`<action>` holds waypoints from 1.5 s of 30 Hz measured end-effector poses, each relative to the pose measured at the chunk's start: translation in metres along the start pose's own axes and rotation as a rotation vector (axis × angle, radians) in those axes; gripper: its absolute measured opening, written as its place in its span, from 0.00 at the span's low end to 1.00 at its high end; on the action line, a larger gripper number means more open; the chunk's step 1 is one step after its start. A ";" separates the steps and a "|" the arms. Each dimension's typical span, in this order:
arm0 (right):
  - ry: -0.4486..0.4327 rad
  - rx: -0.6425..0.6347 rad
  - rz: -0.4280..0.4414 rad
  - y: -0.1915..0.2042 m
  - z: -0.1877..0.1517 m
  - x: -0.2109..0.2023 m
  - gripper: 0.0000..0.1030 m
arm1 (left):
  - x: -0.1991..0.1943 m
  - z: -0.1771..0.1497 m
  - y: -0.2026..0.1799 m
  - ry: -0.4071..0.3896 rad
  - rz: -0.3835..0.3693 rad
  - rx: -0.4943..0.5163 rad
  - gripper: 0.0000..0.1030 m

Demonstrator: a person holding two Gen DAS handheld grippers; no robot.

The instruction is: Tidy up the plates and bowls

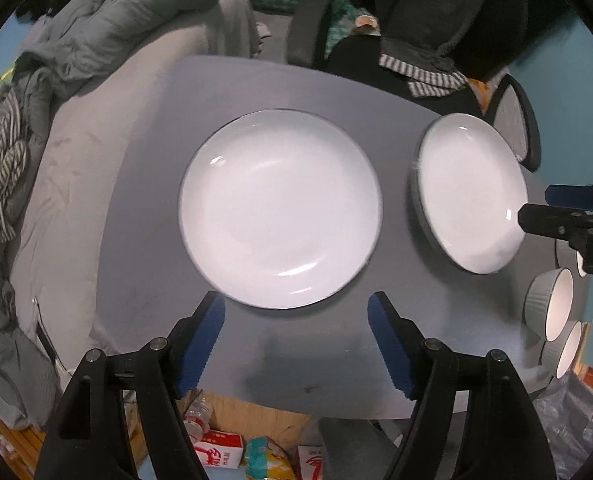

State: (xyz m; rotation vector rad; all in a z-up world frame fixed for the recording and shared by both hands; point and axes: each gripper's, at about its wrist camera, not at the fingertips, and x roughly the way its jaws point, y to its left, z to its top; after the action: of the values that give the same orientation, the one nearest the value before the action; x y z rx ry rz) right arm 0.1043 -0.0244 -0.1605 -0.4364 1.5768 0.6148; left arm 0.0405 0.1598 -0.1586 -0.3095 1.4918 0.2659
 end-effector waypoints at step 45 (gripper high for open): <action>0.111 -0.049 0.152 0.080 0.094 0.109 0.59 | 0.093 0.029 0.127 0.094 -0.164 -0.296 0.73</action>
State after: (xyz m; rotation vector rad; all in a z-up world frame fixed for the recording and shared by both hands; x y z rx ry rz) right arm 0.1180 0.1046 -0.2612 -0.3949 1.7143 0.7582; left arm 0.0281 0.2871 -0.2546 -0.6862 1.5094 0.3453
